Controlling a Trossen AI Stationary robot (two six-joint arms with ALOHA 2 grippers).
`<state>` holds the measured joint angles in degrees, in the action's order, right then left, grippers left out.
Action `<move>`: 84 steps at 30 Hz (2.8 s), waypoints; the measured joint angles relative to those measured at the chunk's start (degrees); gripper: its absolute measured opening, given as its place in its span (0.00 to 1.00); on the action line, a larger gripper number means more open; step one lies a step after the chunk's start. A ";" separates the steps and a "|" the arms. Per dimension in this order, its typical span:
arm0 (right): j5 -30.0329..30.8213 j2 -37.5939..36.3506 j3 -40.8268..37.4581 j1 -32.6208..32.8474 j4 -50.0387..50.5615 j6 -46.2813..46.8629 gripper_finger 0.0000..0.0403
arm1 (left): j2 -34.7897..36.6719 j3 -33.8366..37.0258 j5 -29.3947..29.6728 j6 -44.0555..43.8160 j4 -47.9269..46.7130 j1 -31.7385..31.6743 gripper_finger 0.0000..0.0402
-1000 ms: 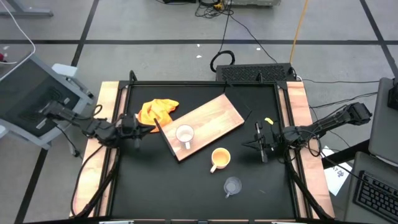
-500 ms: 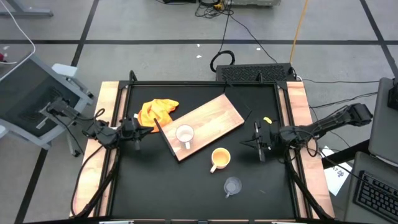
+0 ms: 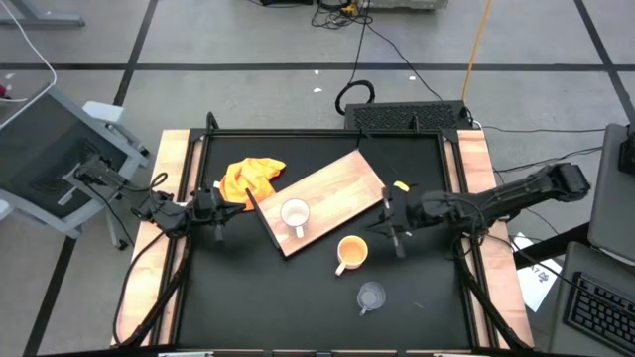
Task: Stack small to large cups/mugs on shelf
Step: Put the white mug on the shelf
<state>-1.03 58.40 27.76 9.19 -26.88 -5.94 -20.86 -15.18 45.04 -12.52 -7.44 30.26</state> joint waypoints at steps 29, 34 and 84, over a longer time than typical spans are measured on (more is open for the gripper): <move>-38.34 37.62 46.43 -19.05 21.61 13.15 0.00 | -0.01 0.00 -3.46 3.86 0.88 0.00 0.02; -38.42 42.58 51.94 -19.38 26.06 9.66 0.00 | -0.02 0.00 -3.55 3.94 0.81 0.00 0.01; -22.27 50.72 66.83 -19.55 51.73 4.22 0.43 | -0.07 0.02 -3.59 3.50 -0.50 -0.01 0.09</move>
<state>-23.30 109.12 94.59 -10.36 24.85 -1.73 -20.93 -15.16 41.45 -9.02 -7.94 30.25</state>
